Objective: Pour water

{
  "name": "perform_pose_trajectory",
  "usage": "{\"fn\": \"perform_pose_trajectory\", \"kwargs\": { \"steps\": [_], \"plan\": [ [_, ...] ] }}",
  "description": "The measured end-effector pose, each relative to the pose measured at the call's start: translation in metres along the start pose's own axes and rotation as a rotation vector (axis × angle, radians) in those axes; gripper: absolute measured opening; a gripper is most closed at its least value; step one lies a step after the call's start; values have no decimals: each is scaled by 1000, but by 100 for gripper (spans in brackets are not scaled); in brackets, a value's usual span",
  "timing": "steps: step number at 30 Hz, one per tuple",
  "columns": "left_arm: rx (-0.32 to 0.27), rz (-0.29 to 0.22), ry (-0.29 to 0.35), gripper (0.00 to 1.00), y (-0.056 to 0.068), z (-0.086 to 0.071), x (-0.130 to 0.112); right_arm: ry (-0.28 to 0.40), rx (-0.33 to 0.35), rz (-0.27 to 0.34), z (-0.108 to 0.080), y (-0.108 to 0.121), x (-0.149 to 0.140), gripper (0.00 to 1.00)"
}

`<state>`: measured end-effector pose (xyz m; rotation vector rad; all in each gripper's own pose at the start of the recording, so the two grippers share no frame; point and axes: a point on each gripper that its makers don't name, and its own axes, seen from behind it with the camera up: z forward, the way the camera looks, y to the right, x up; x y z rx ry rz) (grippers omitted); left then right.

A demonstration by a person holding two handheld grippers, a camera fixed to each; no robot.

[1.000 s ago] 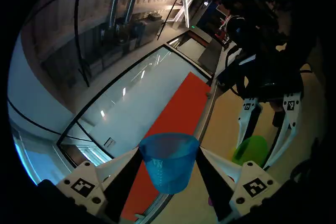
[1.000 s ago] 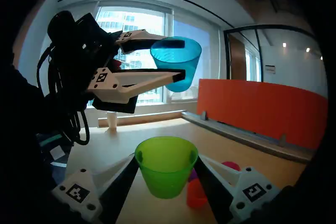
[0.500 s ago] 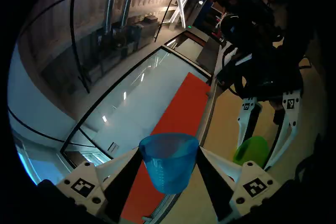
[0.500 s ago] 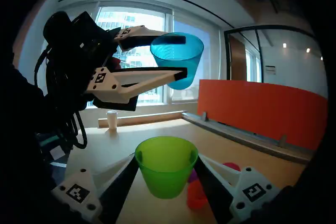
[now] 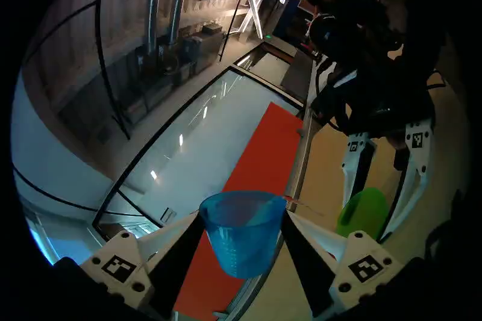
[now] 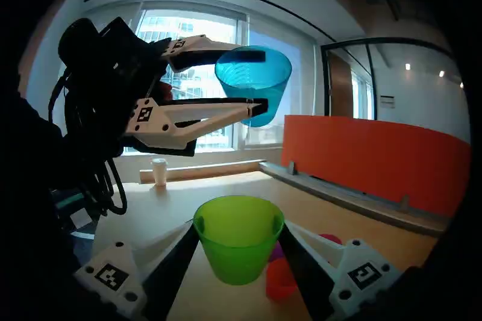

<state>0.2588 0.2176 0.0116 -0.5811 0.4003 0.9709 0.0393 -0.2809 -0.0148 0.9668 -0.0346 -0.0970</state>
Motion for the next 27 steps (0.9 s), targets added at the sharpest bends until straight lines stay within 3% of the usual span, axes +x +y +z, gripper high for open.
{"fn": "perform_pose_trajectory", "kwargs": {
  "steps": [27],
  "plan": [
    [10, 73, 6, 86, -2, 1, 10, 7, -8, -10, -3, 2, 5, 90]
  ]
}}
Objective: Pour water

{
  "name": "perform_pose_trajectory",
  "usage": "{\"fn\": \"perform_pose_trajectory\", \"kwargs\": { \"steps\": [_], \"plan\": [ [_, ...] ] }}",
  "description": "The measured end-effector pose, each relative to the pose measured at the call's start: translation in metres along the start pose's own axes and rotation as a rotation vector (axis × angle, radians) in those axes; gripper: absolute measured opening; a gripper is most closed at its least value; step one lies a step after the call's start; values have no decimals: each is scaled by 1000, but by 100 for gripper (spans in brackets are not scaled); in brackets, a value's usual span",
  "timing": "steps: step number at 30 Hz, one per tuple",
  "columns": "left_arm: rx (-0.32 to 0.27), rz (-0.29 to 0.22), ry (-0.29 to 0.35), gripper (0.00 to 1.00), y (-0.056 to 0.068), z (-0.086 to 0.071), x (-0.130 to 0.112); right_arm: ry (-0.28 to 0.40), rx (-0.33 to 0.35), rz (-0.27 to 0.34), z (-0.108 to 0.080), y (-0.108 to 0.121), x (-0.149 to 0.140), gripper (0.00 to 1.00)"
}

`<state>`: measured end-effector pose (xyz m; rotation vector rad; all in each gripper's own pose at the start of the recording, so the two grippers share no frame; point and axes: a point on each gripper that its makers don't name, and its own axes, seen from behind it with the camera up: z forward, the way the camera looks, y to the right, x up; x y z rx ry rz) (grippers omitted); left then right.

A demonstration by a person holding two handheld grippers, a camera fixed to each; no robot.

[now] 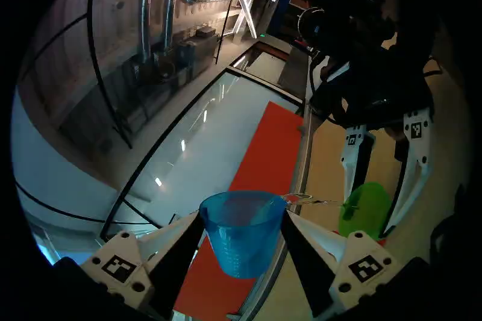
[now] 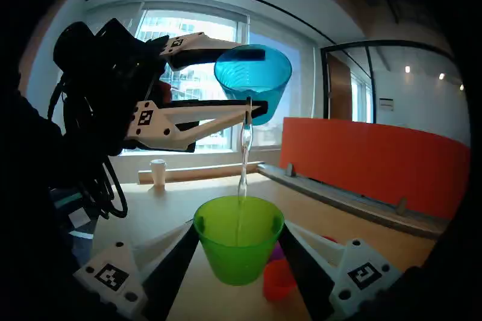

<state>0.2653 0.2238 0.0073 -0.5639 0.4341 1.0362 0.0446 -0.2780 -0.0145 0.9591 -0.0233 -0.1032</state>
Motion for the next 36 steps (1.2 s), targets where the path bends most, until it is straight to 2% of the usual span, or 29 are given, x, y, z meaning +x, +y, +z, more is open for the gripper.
{"fn": "perform_pose_trajectory", "kwargs": {
  "steps": [15, 36],
  "plan": [
    [2, 40, 4, 86, 1, 3, 3, 2, -1, -3, -1, 2, 0, 90],
    [7, 93, 10, 86, -1, -3, 7, -2, -1, -12, -2, 3, 0, 90]
  ]
}}
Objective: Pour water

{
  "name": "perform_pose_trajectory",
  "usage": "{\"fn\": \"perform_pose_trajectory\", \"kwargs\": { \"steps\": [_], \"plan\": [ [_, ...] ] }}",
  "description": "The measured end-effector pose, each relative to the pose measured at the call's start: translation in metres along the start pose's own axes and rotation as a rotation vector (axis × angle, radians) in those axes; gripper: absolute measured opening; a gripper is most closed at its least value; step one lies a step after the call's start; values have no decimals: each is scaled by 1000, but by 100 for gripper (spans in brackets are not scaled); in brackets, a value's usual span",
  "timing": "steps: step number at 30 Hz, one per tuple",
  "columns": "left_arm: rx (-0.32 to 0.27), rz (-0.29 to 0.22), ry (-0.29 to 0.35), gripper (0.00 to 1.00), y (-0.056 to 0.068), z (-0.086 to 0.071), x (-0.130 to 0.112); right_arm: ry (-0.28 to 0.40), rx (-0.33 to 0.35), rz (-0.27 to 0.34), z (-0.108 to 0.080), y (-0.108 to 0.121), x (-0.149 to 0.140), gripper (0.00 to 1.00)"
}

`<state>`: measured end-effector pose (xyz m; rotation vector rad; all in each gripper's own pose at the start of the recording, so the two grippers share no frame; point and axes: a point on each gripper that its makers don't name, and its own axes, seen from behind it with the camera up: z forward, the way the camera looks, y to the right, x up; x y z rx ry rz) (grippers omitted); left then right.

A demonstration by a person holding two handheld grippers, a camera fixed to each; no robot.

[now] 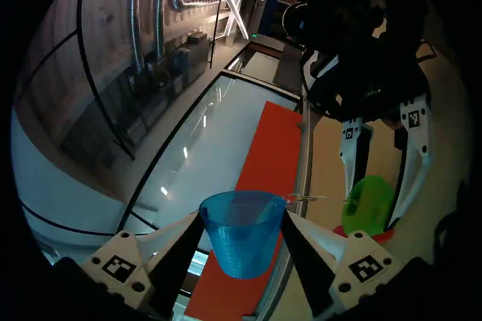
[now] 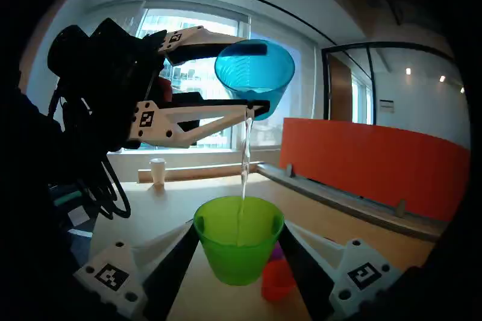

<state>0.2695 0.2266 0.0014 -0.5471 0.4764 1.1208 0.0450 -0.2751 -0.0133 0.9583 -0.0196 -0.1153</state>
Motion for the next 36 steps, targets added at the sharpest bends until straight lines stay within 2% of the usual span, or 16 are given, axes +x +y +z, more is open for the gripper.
{"fn": "perform_pose_trajectory", "kwargs": {
  "steps": [26, 36],
  "plan": [
    [-13, 67, 0, 86, -3, 1, 0, 4, -3, -1, -1, 1, 0, 90],
    [-19, 82, 6, 86, 1, 3, 2, 8, -5, -2, -2, 1, 2, 90]
  ]
}}
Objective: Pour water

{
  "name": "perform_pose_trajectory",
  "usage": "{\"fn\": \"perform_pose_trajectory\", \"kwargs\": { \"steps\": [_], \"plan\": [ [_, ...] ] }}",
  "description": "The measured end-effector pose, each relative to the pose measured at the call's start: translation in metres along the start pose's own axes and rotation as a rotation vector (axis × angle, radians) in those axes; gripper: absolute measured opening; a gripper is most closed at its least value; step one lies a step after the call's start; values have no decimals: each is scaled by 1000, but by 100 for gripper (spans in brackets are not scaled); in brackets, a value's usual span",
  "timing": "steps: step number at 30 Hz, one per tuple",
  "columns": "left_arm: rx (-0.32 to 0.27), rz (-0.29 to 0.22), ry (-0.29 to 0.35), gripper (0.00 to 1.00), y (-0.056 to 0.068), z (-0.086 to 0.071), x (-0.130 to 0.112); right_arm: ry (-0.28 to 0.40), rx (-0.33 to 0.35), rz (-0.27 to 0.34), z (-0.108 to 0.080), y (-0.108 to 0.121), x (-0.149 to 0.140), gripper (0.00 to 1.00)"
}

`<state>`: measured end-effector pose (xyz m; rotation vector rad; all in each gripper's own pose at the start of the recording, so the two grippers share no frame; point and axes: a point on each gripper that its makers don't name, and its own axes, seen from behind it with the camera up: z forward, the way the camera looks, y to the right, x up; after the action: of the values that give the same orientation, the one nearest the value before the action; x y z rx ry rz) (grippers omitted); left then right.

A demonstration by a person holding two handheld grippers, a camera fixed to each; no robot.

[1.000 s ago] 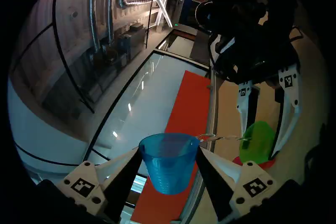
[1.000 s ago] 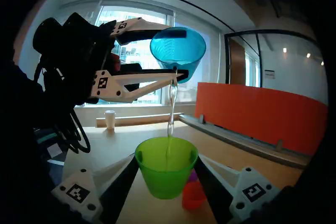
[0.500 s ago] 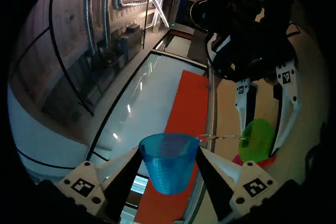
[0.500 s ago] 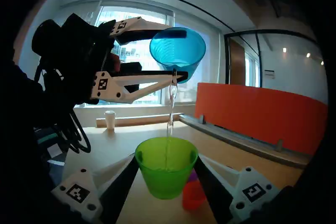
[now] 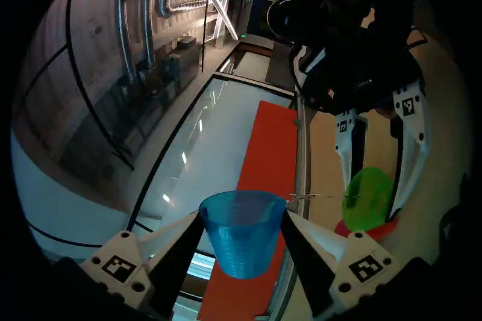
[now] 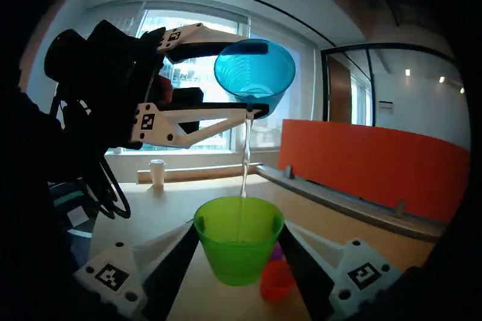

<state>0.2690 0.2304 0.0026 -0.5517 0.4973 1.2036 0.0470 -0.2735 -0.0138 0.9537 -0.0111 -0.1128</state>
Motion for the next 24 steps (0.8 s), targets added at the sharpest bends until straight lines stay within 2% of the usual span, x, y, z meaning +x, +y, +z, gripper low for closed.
{"fn": "perform_pose_trajectory", "kwargs": {
  "steps": [24],
  "plan": [
    [-4, 60, 11, 86, -2, -1, 5, 7, -2, -2, 0, 1, 3, 90]
  ]
}}
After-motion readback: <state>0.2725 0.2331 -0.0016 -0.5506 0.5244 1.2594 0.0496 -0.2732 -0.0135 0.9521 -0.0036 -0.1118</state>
